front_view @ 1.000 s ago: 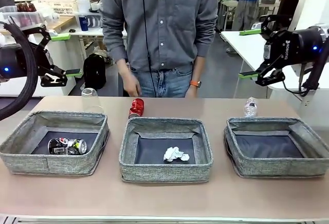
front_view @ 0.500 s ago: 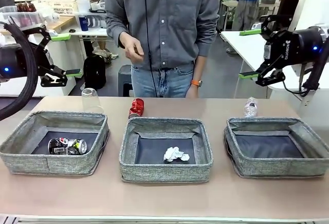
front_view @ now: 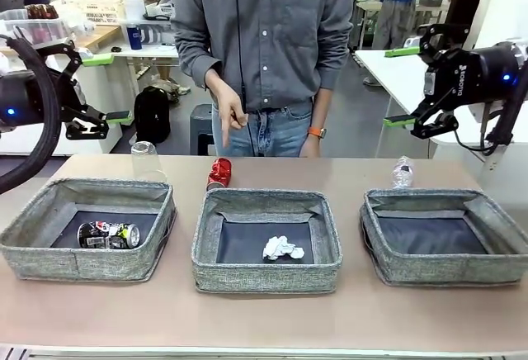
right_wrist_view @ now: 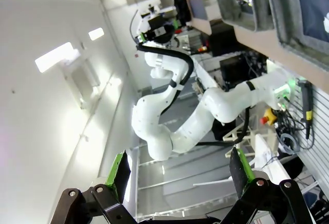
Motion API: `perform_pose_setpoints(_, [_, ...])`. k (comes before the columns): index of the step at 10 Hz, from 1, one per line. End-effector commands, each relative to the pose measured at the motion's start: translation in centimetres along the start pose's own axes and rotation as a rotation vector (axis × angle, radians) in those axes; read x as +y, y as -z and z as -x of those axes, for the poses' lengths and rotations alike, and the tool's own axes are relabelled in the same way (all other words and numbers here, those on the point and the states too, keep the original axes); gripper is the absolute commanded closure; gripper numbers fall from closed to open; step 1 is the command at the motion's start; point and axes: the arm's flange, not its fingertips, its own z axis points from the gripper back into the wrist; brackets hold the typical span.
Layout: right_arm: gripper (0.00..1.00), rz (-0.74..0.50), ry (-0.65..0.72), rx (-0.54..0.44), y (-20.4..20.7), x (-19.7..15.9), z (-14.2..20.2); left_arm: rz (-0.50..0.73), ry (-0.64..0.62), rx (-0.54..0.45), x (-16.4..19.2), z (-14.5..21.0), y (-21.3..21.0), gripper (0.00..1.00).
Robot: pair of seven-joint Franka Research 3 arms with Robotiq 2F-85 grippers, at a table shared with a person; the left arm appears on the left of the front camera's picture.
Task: Sort the waste into the appropriate baskets.
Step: Pick up the waste item pointed out by the person.
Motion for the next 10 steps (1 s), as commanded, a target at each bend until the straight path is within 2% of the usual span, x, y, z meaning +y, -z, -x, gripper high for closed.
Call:
perform_pose_setpoints(1, [0.0,0.006,-0.013,0.009,-0.3,0.3,0.0,-0.007,0.0,0.007,-0.2,0.1,-0.1,0.0])
perform_pose_setpoints(2, [0.0,0.006,-0.013,0.009,-0.3,0.3,0.0,0.0,0.0,0.0,0.0,0.0,0.0,0.0])
perform_pose_setpoints(3, [0.0,0.006,-0.013,0.009,-0.3,0.3,0.0,0.071,0.094,0.114,0.0,-0.3,0.4,0.0])
perform_pose_setpoints(4, [0.0,0.006,-0.013,0.009,-0.3,0.3,0.0,0.024,0.128,0.095,0.3,-1.0,0.8,0.0])
perform_pose_setpoints(6, [0.0,0.006,-0.013,0.009,-0.3,0.3,0.0,-0.087,0.103,0.201,0.2,-3.5,4.0,0.0])
perform_pose_setpoints(7, [0.0,0.006,-0.013,0.009,-0.3,0.3,0.0,-0.209,0.101,0.242,0.5,-4.9,6.7,0.0])
perform_pose_setpoints(10, [0.0,0.006,-0.013,0.009,-0.3,0.3,0.0,-0.372,0.038,0.419,0.6,-8.6,12.1,0.0])
